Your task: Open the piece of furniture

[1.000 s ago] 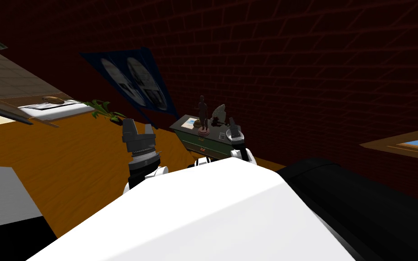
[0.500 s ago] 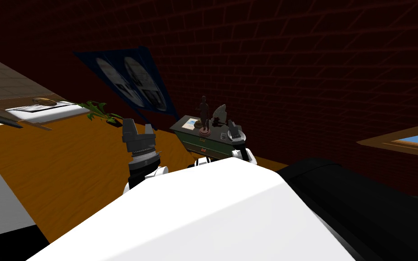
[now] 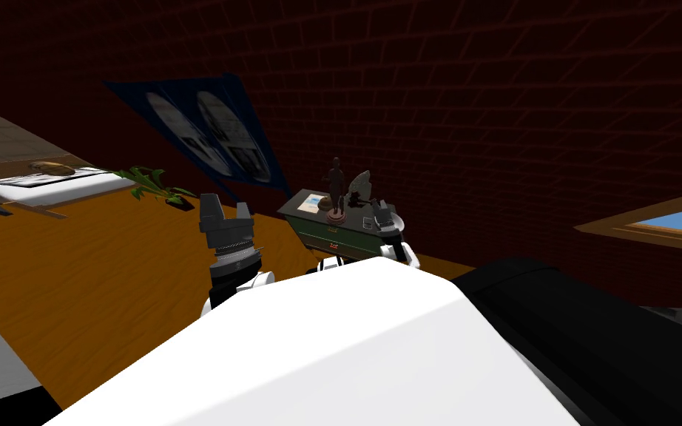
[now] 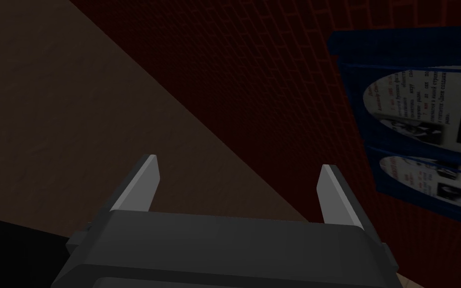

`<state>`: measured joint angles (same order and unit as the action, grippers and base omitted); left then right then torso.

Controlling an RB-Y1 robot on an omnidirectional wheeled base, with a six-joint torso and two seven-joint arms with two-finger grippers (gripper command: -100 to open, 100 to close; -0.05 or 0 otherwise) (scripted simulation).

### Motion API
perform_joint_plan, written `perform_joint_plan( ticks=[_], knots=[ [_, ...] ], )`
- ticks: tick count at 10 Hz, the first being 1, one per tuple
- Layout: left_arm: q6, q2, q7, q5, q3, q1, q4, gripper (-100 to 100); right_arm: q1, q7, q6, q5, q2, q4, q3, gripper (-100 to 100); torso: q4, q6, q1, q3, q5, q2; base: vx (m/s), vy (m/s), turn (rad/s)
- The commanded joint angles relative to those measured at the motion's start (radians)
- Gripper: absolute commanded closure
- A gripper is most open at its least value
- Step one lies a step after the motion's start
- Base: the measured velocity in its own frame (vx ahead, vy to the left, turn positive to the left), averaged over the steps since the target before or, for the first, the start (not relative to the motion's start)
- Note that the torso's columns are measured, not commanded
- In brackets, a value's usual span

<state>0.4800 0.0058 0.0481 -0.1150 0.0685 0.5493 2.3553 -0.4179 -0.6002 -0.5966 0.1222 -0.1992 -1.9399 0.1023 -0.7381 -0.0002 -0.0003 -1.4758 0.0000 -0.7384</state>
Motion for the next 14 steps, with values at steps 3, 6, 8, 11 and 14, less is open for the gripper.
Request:
perform_joint_plan(
  ticks=[3, 6, 8, 11, 14],
  knots=[
    [0.000, 0.000, 0.000, 0.000, 0.000, 0.000, 0.000, 0, 0.025, -0.128, -0.057, 0.026, -0.017, 0.091, 0.035, -100, 0.000, 0.000, -0.002, 0.001, 0.000, -0.001, 0.026, 0.048, -0.038],
    [0.000, 0.000, 0.000, 0.000, 0.000, 0.000, 0.000, 0, 0.036, -0.210, -0.085, 0.038, -0.024, 0.136, 0.051, -100, 0.000, 0.000, 0.002, 0.000, 0.000, 0.001, 0.027, 0.068, -0.056],
    [0.000, 0.000, 0.000, 0.000, 0.000, 0.000, 0.000, 0, 0.047, -0.259, -0.113, 0.051, -0.030, 0.180, 0.069, -100, 0.000, 0.000, -0.001, 0.000, 0.000, 0.000, 0.020, 0.044, -0.042],
    [0.000, 0.000, 0.000, 0.000, 0.000, 0.000, 0.000, 0, 0.059, -0.343, -0.142, 0.064, -0.035, 0.230, 0.086, -100, 0.000, 0.000, 0.001, 0.000, 0.000, 0.001, 0.030, 0.070, -0.060],
    [0.000, 0.000, 0.000, 0.000, 0.000, 0.000, 0.000, 0, 0.071, -0.422, -0.171, 0.077, -0.039, 0.279, 0.104, -100, 0.000, 0.001, 0.000, 0.000, 0.000, 0.001, 0.028, 0.051, -0.046]
  ],
)
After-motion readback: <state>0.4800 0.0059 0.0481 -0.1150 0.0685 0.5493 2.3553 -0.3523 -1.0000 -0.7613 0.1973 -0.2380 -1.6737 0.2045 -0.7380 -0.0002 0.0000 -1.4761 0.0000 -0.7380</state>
